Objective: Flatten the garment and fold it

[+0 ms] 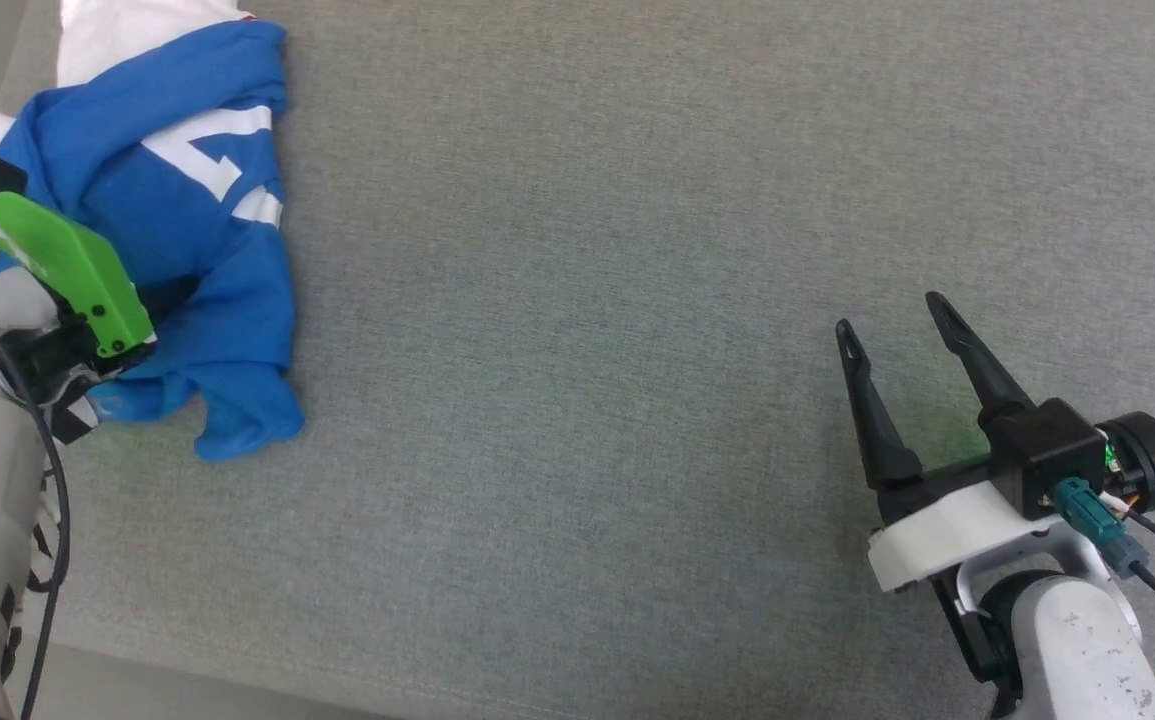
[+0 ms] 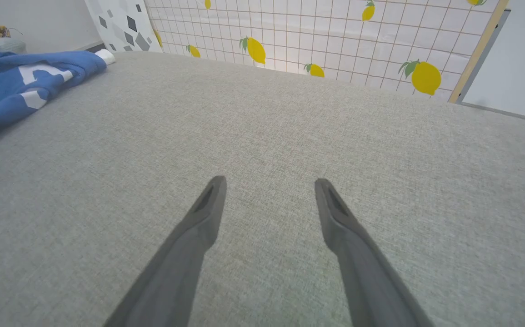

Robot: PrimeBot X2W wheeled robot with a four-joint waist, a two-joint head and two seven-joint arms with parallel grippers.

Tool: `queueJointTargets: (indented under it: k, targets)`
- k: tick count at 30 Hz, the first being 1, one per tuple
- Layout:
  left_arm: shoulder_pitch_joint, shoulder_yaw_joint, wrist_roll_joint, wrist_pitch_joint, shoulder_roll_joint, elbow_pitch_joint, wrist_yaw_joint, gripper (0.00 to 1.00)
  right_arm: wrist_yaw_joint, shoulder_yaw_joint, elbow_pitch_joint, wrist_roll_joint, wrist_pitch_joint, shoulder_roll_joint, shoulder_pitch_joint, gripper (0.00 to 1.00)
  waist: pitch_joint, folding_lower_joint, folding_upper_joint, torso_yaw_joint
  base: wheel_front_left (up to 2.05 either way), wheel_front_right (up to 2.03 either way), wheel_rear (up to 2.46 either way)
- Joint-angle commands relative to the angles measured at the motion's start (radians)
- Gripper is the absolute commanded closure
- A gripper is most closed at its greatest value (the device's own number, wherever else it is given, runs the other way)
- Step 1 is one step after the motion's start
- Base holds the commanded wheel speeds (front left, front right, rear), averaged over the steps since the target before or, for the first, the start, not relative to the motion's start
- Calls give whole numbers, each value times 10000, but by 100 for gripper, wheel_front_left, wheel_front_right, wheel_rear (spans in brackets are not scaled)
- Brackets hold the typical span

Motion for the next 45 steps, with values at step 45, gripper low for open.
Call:
queueJointTargets:
  k: [45]
  targets:
    - [-2546, -1396, 3693, -8283, -652, -2729, 554, 100, -15, -1475, 397, 1691, -710, 5, 2012, 0, -4303, -1, 120, -770, 0, 0, 0]
